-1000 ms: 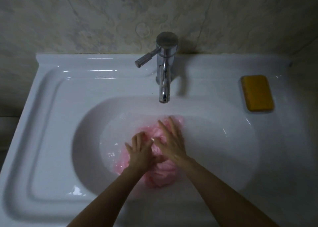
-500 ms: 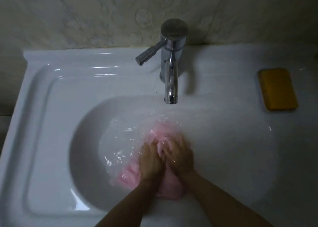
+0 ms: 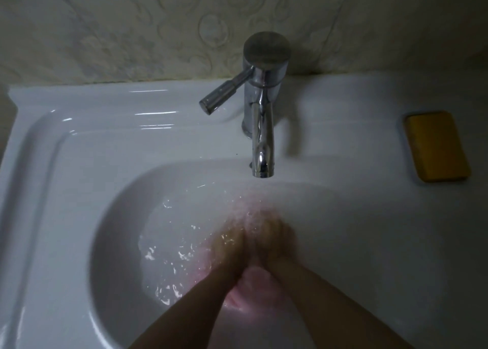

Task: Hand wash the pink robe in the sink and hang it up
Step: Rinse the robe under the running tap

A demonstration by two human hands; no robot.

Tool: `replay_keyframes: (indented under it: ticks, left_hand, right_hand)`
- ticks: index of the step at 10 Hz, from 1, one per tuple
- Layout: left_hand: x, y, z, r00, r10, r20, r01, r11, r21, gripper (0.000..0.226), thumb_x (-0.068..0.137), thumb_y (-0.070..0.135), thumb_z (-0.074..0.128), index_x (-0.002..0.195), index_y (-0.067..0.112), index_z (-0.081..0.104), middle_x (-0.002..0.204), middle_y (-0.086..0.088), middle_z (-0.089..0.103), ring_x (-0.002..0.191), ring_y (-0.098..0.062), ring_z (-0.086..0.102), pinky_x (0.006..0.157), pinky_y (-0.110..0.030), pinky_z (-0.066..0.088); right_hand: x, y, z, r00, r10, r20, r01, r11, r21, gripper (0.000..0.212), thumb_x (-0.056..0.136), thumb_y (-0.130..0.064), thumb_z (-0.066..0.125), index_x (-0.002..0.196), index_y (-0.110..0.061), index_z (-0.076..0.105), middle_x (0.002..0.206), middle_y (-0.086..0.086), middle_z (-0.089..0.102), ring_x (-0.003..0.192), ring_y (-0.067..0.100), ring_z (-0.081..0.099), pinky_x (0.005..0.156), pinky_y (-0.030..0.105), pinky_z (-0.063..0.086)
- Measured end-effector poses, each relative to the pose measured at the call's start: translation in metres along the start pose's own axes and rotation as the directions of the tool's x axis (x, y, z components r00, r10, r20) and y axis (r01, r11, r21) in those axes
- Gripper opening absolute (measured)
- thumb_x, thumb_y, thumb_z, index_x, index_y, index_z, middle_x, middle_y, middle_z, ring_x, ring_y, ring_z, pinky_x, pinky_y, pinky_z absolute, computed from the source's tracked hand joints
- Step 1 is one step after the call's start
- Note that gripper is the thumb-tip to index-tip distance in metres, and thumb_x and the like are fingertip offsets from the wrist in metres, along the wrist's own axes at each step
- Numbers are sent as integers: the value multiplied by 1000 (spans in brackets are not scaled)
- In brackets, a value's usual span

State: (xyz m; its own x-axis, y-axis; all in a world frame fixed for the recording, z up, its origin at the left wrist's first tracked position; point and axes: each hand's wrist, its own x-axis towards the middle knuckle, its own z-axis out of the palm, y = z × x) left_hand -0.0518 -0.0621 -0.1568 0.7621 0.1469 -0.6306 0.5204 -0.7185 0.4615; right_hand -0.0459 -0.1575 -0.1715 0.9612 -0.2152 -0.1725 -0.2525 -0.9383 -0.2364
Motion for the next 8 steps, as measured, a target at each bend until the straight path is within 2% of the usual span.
replay_keyframes:
  ticks: [1, 2, 3, 4, 5, 6, 7, 8]
  left_hand:
    - [13, 0, -11, 989, 144, 25, -146, 952, 269, 22, 95, 30, 50, 96, 13, 65, 88, -5, 66, 84, -21, 63, 79, -32, 54]
    - [8, 15, -44, 970, 228, 84, -220, 970, -102, 35, 92, 52, 48, 110, 22, 49, 86, -3, 64, 79, -21, 64, 72, -35, 54]
    - [-4, 17, -72, 983, 133, 127, -40, 828, -559, 65, 87, 62, 43, 135, 20, 32, 110, -2, 55, 93, -22, 60, 79, -31, 47]
    - [-10, 11, -81, 975, 85, 207, -17, 950, -311, 73, 91, 66, 31, 117, 4, 61, 93, -2, 64, 82, -18, 60, 70, -23, 45]
    - [-30, 12, -71, 967, 135, 216, -186, 953, 238, 32, 93, 34, 51, 106, 9, 66, 109, -12, 64, 101, -26, 60, 85, -33, 50]
    - [-52, 6, -52, 965, 257, 52, -254, 865, 433, 32, 83, 40, 59, 112, 26, 62, 144, -7, 25, 136, -29, 21, 109, -53, 24]
    - [-57, -13, -27, 950, 306, 62, -310, 899, 311, 65, 79, 54, 53, 139, 36, 34, 157, -2, -4, 144, -30, -1, 112, -60, 11]
    - [-57, -31, 2, 957, 280, 78, -290, 891, 350, 77, 76, 68, 18, 146, 36, 22, 158, -9, 0, 143, -37, 4, 108, -62, 21]
  right_hand:
    - [15, -7, -24, 924, 114, 366, -133, 991, 27, 28, 96, -27, 45, 109, -18, 68, 112, 4, 67, 102, 23, 63, 77, 28, 45]
    - [27, -8, -50, 897, 169, 409, -305, 906, 294, 33, 92, -43, 50, 111, -24, 69, 109, 2, 68, 98, 23, 63, 71, 25, 40]
    - [22, 3, -75, 883, 163, 441, -447, 582, 679, 42, 82, -40, 68, 121, -28, 56, 104, -2, 62, 80, 14, 58, 64, 23, 42]
    - [15, 7, -102, 855, 91, 510, -478, 518, 709, 46, 88, -48, 58, 127, -24, 56, 120, 0, 61, 94, 12, 59, 79, 25, 46]
    - [-7, 6, -105, 818, 115, 563, -415, 796, 441, 64, 88, -68, 36, 107, -18, 71, 112, 14, 65, 107, 28, 59, 93, 34, 44]
    - [-43, 7, -86, 939, 133, 318, -209, 954, 217, 75, 84, -75, 29, 95, -13, 70, 117, 11, 54, 110, 31, 50, 91, 39, 41]
    - [-64, 12, -62, 985, 24, 171, -65, 969, 238, 78, 73, -79, 24, 109, -20, 60, 144, 4, 36, 125, 30, 39, 97, 43, 38]
    - [-75, 14, -37, 978, -55, 199, 10, 975, 222, 73, 76, -74, 27, 138, -37, 41, 155, 4, 23, 128, 33, 40, 99, 47, 40]
